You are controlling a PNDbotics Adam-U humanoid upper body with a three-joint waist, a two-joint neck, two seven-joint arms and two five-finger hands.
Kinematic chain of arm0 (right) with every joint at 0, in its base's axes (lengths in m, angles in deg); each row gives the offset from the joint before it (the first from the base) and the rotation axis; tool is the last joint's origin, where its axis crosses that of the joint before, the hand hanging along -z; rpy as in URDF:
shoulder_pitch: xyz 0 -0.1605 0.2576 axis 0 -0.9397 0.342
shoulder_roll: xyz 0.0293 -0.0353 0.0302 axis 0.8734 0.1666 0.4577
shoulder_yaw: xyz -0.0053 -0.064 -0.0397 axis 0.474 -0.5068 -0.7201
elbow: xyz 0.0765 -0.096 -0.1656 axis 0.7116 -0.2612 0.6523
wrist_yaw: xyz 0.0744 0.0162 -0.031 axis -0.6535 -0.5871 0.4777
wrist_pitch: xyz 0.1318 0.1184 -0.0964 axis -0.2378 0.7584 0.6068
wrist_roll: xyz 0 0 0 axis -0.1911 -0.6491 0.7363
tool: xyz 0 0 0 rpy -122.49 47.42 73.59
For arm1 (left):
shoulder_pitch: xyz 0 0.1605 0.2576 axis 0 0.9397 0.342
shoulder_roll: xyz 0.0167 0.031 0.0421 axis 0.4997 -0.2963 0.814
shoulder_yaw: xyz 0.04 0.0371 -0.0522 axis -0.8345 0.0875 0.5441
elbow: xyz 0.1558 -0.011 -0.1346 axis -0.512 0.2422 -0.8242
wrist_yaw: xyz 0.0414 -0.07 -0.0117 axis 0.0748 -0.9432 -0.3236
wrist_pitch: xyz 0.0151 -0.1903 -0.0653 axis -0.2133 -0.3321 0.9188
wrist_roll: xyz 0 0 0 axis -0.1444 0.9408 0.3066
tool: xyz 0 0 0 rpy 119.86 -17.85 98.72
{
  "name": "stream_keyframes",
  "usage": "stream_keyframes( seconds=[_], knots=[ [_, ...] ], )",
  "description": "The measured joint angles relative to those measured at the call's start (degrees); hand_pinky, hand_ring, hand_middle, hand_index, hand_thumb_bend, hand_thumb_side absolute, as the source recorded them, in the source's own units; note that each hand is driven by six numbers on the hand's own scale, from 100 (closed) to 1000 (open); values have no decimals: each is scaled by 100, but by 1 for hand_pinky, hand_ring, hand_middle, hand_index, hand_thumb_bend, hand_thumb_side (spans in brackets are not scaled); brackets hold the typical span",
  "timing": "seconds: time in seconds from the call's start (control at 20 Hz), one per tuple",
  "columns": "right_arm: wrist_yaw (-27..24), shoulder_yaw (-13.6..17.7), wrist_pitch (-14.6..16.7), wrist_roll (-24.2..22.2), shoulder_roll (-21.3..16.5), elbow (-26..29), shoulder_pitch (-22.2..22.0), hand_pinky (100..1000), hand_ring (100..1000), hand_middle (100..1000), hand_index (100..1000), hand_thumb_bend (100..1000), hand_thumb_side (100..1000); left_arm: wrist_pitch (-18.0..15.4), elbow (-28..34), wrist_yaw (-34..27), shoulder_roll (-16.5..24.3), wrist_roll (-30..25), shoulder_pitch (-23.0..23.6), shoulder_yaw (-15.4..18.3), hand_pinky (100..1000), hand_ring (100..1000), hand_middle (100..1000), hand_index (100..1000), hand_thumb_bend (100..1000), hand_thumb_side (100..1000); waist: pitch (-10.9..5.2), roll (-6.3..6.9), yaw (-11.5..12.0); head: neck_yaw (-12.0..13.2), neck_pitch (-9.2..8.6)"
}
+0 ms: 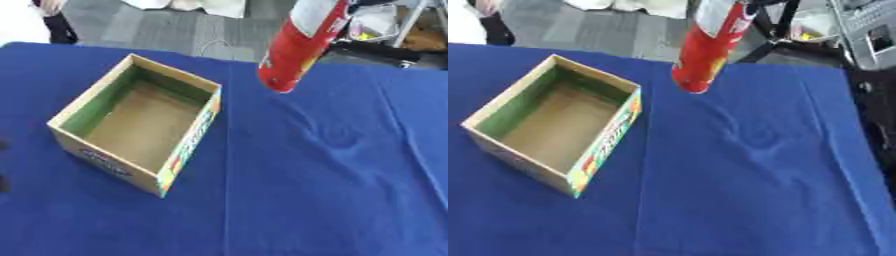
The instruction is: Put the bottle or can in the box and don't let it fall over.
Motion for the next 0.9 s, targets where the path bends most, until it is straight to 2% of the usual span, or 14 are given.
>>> stream_keyframes(
  seconds=[0.15,0.55,0.9],
  knots=[
    [11,-113,-26,-27,318,23,179,100,100,100,135,100,100,16,0,-1,2,-26,-3,-14,365,748,662,701,173,820,-47,-55,72,-74,14],
    [272,-363,-59,30,960,52,454,100,100,100,131,100,100,30,0,-5,81,-91,-67,-79,365,748,661,700,169,817,-48,-190,319,-223,43],
    [720,-583,101,115,1310,-81,674,100,100,100,130,100,100,20,0,-40,104,-174,-173,-128,365,747,660,699,171,820,-26,-326,578,-397,30]
  ],
)
